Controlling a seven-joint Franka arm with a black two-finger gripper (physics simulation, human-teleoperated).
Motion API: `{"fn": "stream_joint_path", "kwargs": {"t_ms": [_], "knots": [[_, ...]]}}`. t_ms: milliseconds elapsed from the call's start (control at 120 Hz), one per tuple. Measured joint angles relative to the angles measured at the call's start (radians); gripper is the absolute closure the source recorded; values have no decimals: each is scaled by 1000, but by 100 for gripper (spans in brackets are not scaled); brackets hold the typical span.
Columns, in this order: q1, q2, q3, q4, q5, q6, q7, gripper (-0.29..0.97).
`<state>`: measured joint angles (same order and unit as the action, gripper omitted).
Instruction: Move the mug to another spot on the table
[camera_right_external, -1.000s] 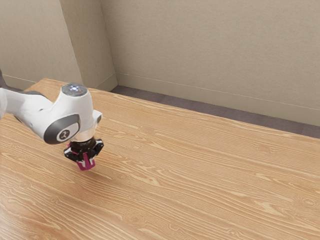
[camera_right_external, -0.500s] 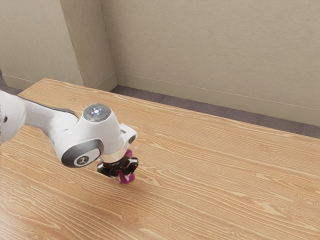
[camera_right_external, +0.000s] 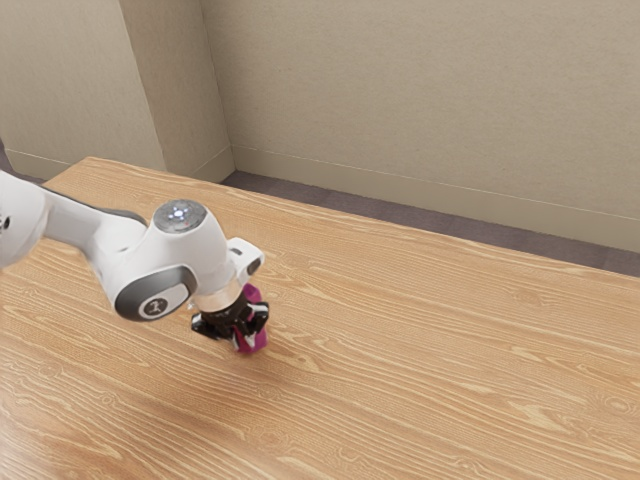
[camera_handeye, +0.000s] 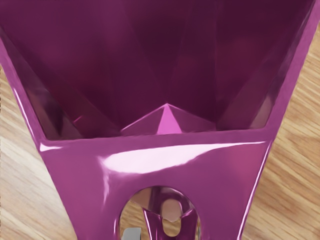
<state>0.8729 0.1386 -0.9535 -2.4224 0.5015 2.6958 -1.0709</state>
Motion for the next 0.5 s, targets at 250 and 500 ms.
{"fn": "stream_joint_path", "kwargs": {"t_ms": [250, 500], "knots": [[0, 20, 10, 6, 22, 8, 9, 34], [-1, -91, -5, -5, 24, 5, 18, 10]]}}
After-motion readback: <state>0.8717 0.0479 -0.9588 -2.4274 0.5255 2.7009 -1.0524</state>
